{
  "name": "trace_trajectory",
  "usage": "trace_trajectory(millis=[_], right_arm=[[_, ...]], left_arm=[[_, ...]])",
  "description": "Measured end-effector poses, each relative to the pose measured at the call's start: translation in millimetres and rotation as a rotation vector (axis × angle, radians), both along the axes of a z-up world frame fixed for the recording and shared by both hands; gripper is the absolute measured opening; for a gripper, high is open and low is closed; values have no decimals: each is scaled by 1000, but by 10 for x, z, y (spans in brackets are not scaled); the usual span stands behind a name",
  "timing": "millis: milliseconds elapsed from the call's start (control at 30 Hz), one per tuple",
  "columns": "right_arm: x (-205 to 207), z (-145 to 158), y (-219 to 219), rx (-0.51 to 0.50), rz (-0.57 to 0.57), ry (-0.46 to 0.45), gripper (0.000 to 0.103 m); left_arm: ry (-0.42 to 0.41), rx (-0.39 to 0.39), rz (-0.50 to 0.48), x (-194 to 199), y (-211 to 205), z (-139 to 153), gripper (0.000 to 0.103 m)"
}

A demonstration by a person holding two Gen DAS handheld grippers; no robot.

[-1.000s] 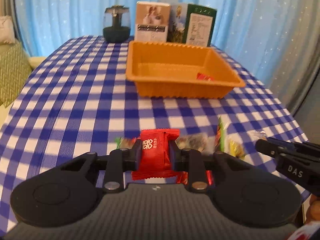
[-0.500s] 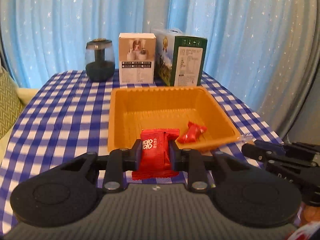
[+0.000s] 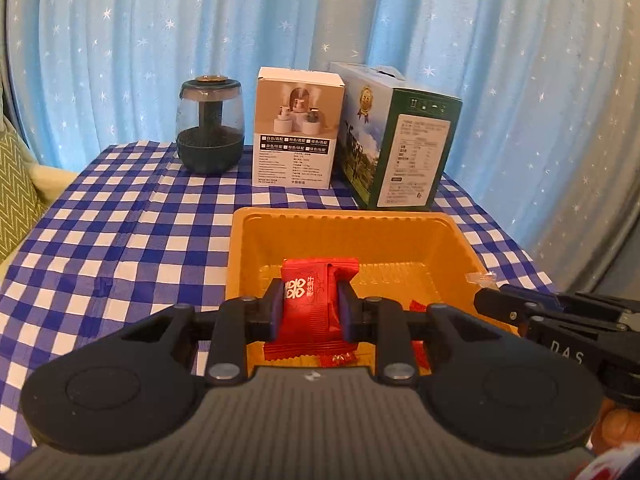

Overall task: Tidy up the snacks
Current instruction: 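Lower the red packet and cake into the orange tray and open both tools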

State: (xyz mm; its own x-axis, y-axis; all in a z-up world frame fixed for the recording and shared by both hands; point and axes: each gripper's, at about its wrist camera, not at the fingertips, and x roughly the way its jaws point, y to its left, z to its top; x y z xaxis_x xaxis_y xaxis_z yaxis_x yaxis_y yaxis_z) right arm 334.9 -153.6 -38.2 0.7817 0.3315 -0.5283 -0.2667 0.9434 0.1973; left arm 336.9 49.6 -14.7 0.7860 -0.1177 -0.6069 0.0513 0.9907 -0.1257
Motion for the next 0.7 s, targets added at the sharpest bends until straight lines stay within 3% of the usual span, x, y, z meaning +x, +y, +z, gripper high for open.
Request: trace_trajectory(millis=[300, 367, 700], right_arm=[[210, -103, 150, 14, 25, 30, 22], [216, -107, 166, 17, 27, 33, 22], [231, -110, 88, 86, 17, 55, 22]], left_arm=[[30, -2, -17, 167, 10, -154, 27], [33, 4, -8, 178, 16, -170, 36], [21, 2, 14, 133, 70, -133, 40]])
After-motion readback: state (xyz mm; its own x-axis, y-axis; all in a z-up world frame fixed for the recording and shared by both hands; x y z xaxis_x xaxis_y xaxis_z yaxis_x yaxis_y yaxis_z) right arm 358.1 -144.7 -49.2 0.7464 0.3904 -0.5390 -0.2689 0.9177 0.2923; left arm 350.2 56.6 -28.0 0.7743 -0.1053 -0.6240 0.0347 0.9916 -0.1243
